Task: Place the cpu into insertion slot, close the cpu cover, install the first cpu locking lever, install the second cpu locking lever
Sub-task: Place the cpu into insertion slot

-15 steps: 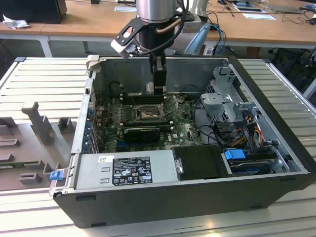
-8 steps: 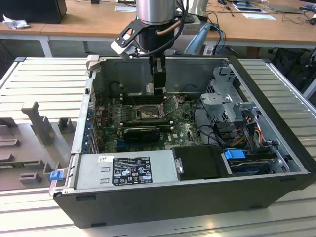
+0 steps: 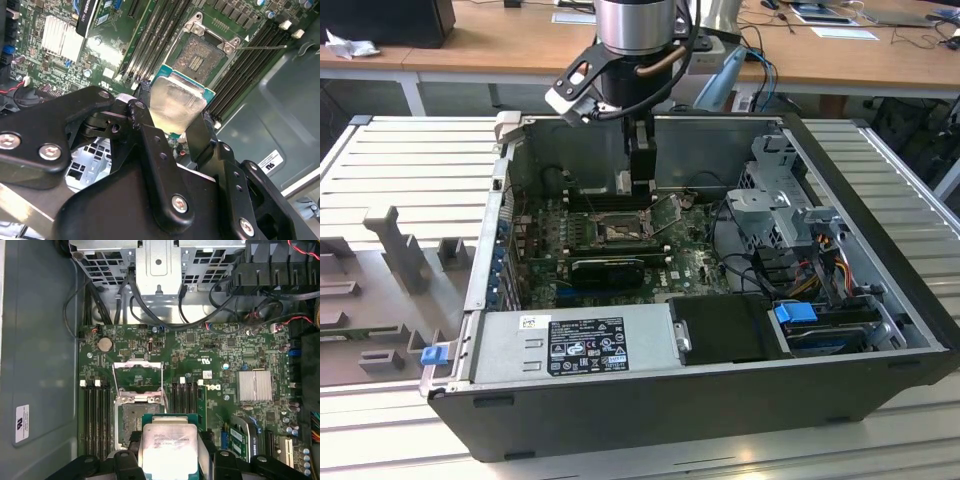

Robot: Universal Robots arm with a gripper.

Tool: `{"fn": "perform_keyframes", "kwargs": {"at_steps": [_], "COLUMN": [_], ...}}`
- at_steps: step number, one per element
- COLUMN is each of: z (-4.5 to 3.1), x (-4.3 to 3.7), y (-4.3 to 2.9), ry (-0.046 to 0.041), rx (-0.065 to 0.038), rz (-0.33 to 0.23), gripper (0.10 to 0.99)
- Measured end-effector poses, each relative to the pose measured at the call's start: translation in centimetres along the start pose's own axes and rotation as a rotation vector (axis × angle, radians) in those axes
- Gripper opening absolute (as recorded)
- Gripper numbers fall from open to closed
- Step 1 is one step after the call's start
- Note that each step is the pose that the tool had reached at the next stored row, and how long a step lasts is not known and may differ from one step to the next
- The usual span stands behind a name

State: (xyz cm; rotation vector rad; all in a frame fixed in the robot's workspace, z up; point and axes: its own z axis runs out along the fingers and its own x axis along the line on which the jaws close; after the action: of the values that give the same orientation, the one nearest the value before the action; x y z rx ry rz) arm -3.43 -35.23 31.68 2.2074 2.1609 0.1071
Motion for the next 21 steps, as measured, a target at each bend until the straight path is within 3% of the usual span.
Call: {"fn": "perform_keyframes", "kwargs": {"at_steps": [14, 18, 21], "z": [1.71, 2.47, 3.50], "x": [0.52, 0.67, 0.90], "y": [-0.16, -0.26, -0.38], "ry": [-0.0018, -0.0015, -0.0012], "rx": [0.000, 0.000, 0.000], "rz": [0.000, -0.005, -0.006], "gripper": [0.529, 0.529, 0.529]}}
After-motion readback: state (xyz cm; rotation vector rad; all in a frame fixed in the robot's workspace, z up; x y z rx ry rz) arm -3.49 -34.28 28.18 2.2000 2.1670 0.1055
